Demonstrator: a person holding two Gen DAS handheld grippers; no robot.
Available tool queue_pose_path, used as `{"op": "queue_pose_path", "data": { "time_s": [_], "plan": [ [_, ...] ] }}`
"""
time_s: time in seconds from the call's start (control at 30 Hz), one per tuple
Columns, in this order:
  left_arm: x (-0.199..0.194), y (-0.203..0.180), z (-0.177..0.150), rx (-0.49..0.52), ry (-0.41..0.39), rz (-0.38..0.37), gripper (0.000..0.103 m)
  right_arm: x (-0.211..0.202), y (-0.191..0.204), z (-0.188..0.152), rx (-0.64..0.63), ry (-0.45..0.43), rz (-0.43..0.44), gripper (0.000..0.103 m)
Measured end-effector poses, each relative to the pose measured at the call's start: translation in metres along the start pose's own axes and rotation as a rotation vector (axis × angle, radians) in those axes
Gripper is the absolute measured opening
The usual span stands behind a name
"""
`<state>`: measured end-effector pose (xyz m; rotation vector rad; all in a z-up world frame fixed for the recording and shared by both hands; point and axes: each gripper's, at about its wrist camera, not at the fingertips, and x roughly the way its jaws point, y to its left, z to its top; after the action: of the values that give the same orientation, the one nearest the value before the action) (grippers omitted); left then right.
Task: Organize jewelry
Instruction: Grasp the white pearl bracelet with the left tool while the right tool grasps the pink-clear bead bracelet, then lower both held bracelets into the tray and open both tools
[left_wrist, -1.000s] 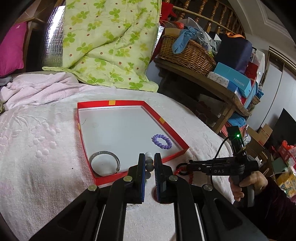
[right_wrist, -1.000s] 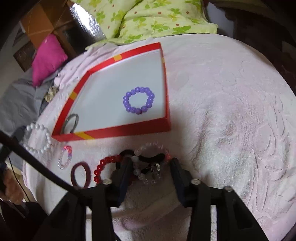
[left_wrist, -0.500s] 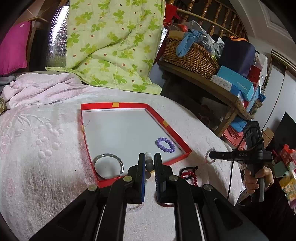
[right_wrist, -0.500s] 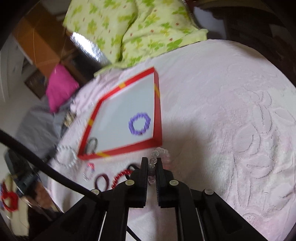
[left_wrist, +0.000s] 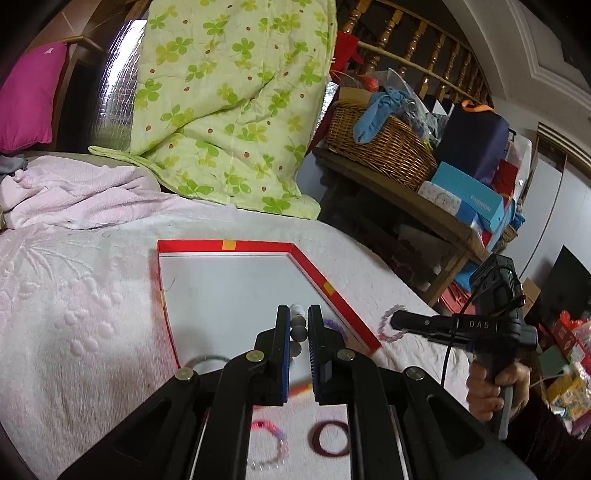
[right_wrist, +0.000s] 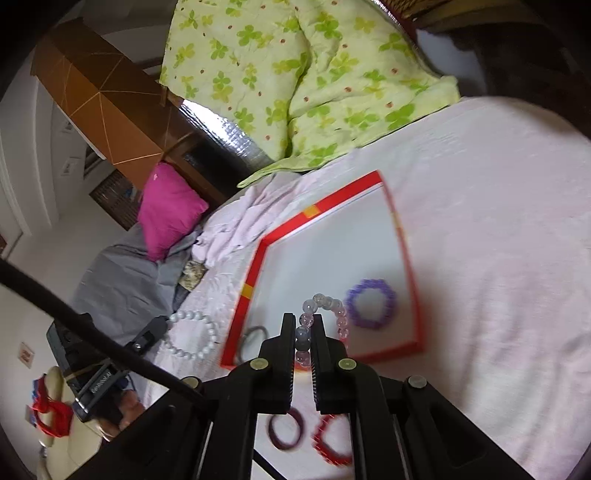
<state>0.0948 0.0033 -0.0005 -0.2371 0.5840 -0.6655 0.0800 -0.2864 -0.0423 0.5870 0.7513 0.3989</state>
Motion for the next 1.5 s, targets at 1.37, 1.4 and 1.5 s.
{"op": "queue_pose_path", "data": {
  "time_s": [1.37,1.4,1.5],
  "plan": [
    [0.072,0.034,0.023,-0.004,0.083,0.165,0.022,0.099,-0.005,0.037,0.121,0.031,-0.013,0.053],
    [0.069,0.033,0.022,0.001,0.083,0.174,0.023,0.096,-0.005,0.037,0.121,0.032,-0.014,0.053],
    [0.062,0.029,0.018,0.018,0.09,0.207,0.025,0.085,-0.006,0.036,0.116,0.029,-0.03,0.053]
  ]
}}
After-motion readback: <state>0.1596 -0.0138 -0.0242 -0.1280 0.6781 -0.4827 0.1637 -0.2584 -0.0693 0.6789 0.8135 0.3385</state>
